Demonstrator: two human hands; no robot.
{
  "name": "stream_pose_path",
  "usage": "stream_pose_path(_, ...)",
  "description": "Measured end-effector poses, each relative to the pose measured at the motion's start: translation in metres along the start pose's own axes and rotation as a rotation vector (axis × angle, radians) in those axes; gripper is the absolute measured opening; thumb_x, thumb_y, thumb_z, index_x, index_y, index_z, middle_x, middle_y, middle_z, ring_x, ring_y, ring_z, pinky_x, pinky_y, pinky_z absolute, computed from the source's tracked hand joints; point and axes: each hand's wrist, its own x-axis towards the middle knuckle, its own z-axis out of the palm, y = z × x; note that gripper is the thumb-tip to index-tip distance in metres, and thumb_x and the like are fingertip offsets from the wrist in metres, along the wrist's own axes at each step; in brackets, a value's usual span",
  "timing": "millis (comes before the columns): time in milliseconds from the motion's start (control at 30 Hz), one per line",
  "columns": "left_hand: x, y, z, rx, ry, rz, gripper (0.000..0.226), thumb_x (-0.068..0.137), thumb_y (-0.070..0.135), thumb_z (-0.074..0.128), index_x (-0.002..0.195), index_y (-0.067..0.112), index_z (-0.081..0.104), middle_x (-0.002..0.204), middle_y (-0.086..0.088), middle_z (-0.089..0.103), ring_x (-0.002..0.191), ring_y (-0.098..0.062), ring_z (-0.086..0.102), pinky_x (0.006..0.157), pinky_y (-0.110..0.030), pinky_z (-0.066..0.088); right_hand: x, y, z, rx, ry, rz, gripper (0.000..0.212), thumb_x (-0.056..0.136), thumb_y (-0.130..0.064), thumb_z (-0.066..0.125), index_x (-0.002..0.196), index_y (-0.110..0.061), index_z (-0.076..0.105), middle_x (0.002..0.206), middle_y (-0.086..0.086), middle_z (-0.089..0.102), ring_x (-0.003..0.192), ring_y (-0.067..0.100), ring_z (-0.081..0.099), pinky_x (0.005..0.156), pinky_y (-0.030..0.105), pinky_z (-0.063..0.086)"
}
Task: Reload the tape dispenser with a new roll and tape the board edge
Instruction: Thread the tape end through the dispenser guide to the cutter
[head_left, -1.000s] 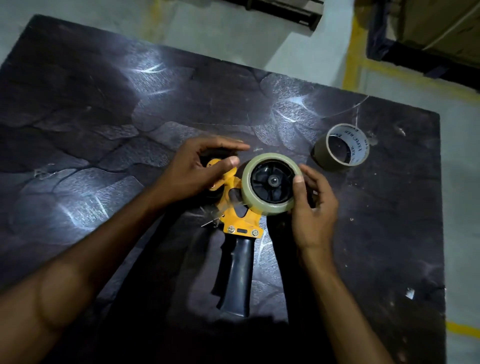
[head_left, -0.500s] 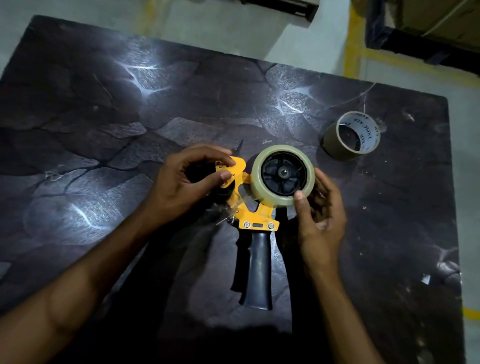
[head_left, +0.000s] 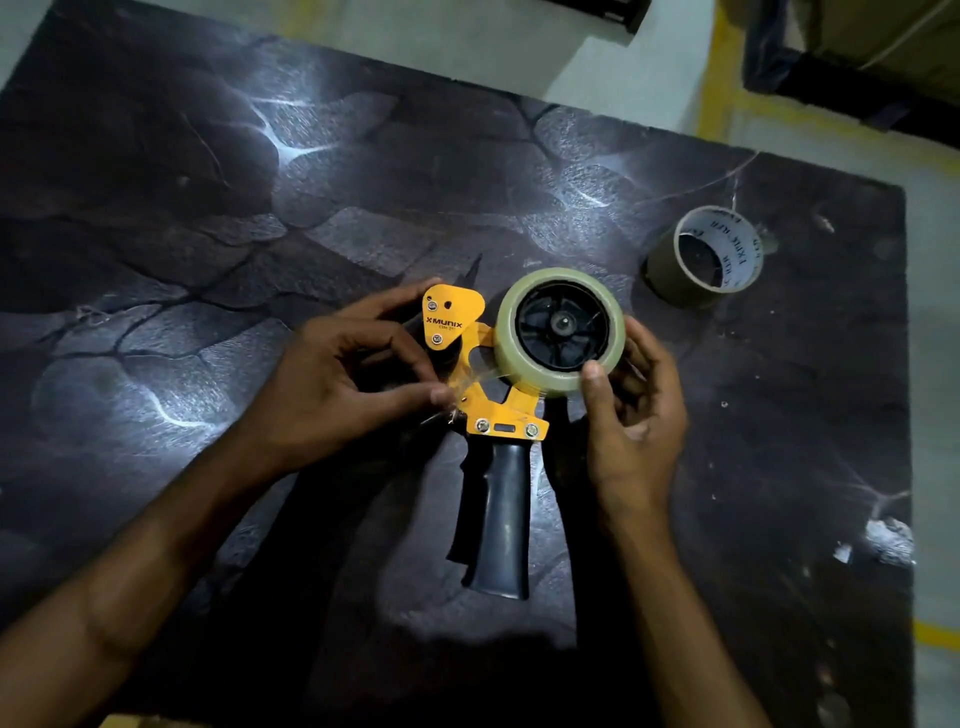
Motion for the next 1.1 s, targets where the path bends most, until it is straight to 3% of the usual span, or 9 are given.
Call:
stream_pose_path(233, 0.001, -0.005, -0.02, -0.001, -0.13, -0.012, 0.013, 0.086, -0.002, 0.08, 0.081, 0.005, 0.07, 0.156, -0.012, 0.058, 0.149, -0.024, 0.054, 0.121, -0.038, 0.045, -0.002, 0.003, 0.006, -0.015, -0.001, 0.007, 0.051, 0.097, -0.002, 0.068, 0.145, -0.011, 0.055, 0.137, 0.003, 0.068, 0.122, 0.004, 0.067, 0.099, 0.02, 0.053)
stream_pose_path(333, -0.003, -0.01, -0.022, -0.027, -0.106, -0.017, 0.014, 0.084, -0.001, 0.079, 0.078, 0.006, 0.068, 0.156, -0.01, 0.057, 0.15, -0.026, 0.052, 0.122, -0.04, 0.044, -0.008, 0.005, 0.011, -0.028, -0.045, -0.007, 0.06, 0.098, -0.007, 0.066, 0.154, -0.015, 0.047, 0.152, 0.008, 0.058, 0.139, 0.013, 0.058, 0.117, 0.037, 0.048)
stream_pose_path(433, -0.012, -0.014, -0.023, -0.076, -0.086, -0.015, 0.016, 0.083, 0.003, 0.083, 0.077, 0.007, 0.068, 0.157, -0.007, 0.058, 0.15, -0.027, 0.052, 0.123, -0.037, 0.043, -0.022, 0.003, 0.011, -0.022, -0.164, -0.009, 0.07, 0.097, -0.03, 0.068, 0.159, -0.018, 0.039, 0.164, 0.003, 0.046, 0.152, 0.012, 0.043, 0.126, 0.042, 0.036)
stream_pose_path(500, -0.02, -0.016, -0.021, -0.097, -0.082, -0.017, 0.016, 0.081, 0.0, 0.083, 0.076, 0.004, 0.069, 0.156, -0.002, 0.059, 0.151, -0.026, 0.05, 0.122, -0.033, 0.043, -0.03, 0.002, 0.008, -0.01, -0.286, 0.013, 0.102, 0.085, -0.061, 0.073, 0.165, -0.022, 0.024, 0.172, 0.002, 0.031, 0.158, 0.012, 0.031, 0.129, 0.041, 0.03)
stream_pose_path(567, -0.026, -0.017, -0.02, -0.099, -0.068, -0.022, 0.016, 0.081, -0.004, 0.083, 0.077, 0.005, 0.071, 0.156, 0.0, 0.06, 0.151, -0.025, 0.05, 0.119, -0.031, 0.045, -0.032, 0.005, 0.005, -0.14, -0.371, -0.04, 0.13, 0.068, -0.077, 0.076, 0.167, -0.025, 0.011, 0.177, 0.003, 0.017, 0.163, 0.015, 0.018, 0.131, 0.046, 0.023)
stream_pose_path(700, -0.031, -0.017, -0.021, -0.109, -0.036, -0.035, 0.015, 0.081, -0.006, 0.082, 0.081, 0.006, 0.073, 0.155, 0.007, 0.06, 0.149, -0.022, 0.054, 0.113, -0.026, 0.05, -0.033, 0.008, 0.004, -0.28, -0.39, -0.084, 0.13, 0.069, -0.054, 0.087, 0.168, -0.026, 0.007, 0.178, -0.003, 0.012, 0.164, 0.01, 0.011, 0.133, 0.044, 0.018)
stream_pose_path(800, -0.031, -0.02, -0.024, -0.135, -0.021, -0.077, 0.014, 0.082, -0.005, 0.076, 0.08, 0.007, 0.07, 0.15, 0.006, 0.064, 0.146, -0.022, 0.057, 0.119, -0.033, 0.047, -0.034, 0.006, 0.004, -0.267, -0.403, -0.045, 0.128, 0.072, -0.044, 0.089, 0.168, -0.03, 0.005, 0.177, -0.014, 0.01, 0.161, 0.0, 0.01, 0.129, 0.022, 0.015)
stream_pose_path(867, -0.031, -0.021, -0.026, -0.148, -0.015, -0.066, 0.015, 0.084, -0.006, 0.074, 0.081, 0.007, 0.067, 0.149, 0.003, 0.066, 0.146, -0.023, 0.057, 0.12, -0.034, 0.046, -0.033, 0.006, 0.003, -0.26, -0.401, -0.052, 0.129, 0.07, -0.048, 0.088, 0.168, -0.03, 0.005, 0.176, -0.014, 0.01, 0.161, -0.001, 0.01, 0.126, 0.015, 0.015)
stream_pose_path(1100, -0.044, -0.024, -0.021, -0.108, -0.089, -0.014, 0.012, 0.093, -0.006, 0.062, 0.1, -0.002, 0.071, 0.164, -0.001, 0.051, 0.154, -0.021, 0.046, 0.119, -0.027, 0.043, -0.033, 0.01, 0.007, -0.234, -0.381, -0.09, 0.133, 0.065, -0.052, 0.088, 0.168, -0.025, 0.008, 0.177, -0.004, 0.016, 0.163, 0.011, 0.015, 0.132, 0.047, 0.019)
